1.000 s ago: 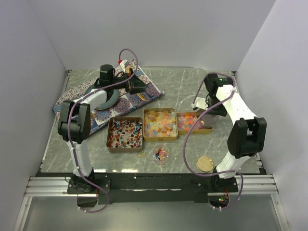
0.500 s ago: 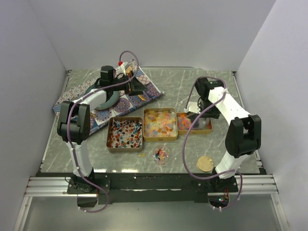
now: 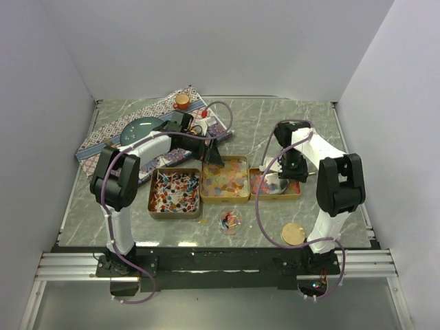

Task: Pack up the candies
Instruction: Scoop the fake candies from the storage box.

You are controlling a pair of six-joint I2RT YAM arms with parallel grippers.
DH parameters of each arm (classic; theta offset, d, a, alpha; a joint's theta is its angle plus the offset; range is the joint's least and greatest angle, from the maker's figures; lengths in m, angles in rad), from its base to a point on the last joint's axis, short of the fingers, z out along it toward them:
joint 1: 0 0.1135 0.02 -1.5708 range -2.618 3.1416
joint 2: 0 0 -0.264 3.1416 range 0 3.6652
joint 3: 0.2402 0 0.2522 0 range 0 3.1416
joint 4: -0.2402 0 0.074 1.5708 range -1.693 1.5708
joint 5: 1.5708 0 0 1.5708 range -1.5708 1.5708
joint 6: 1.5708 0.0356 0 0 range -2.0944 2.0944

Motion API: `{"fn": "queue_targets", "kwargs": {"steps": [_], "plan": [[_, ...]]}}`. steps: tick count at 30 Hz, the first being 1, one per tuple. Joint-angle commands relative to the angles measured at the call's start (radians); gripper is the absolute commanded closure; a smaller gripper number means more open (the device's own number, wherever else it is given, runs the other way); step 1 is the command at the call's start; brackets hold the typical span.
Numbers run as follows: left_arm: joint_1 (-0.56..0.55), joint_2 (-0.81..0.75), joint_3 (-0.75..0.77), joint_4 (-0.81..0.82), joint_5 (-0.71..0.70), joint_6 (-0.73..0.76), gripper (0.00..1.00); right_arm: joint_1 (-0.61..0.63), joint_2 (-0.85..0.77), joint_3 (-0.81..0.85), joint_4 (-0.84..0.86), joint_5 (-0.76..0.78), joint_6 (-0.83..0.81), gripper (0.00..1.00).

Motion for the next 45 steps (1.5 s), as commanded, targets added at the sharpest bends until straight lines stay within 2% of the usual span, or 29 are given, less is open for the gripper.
{"fn": "queue_targets", "kwargs": {"steps": [1, 5, 14, 20, 24, 29, 38, 45], "plan": [[-0.010, -0.017, 0.021, -0.012, -0.027, 0.036, 0.03, 0.017, 0.031, -0.010, -0.013, -0.154, -0.156, 1.00], [-0.016, 0.003, 0.044, 0.011, -0.038, -0.001, 0.03, 0.006, 0.047, -0.026, 0.039, -0.254, -0.089, 1.00], [-0.033, 0.063, 0.080, -0.038, -0.072, 0.011, 0.03, -0.034, -0.028, -0.194, 0.252, -0.424, -0.043, 1.00], [-0.036, 0.104, 0.127, -0.100, -0.055, 0.049, 0.03, -0.051, -0.064, -0.250, 0.291, -0.543, -0.026, 1.00], [-0.036, 0.131, 0.179, -0.156, -0.055, 0.083, 0.03, -0.043, -0.055, -0.192, 0.276, -0.607, 0.019, 1.00], [-0.059, 0.175, 0.230, -0.210, -0.098, 0.140, 0.03, -0.042, -0.071, -0.152, 0.225, -0.604, 0.037, 1.00], [-0.096, 0.215, 0.258, -0.186, -0.144, 0.114, 0.03, -0.043, -0.128, -0.075, 0.176, -0.599, 0.098, 1.00], [-0.088, 0.223, 0.313, -0.201, -0.127, 0.126, 0.03, -0.054, -0.171, -0.171, 0.236, -0.656, 0.099, 1.00]]}}
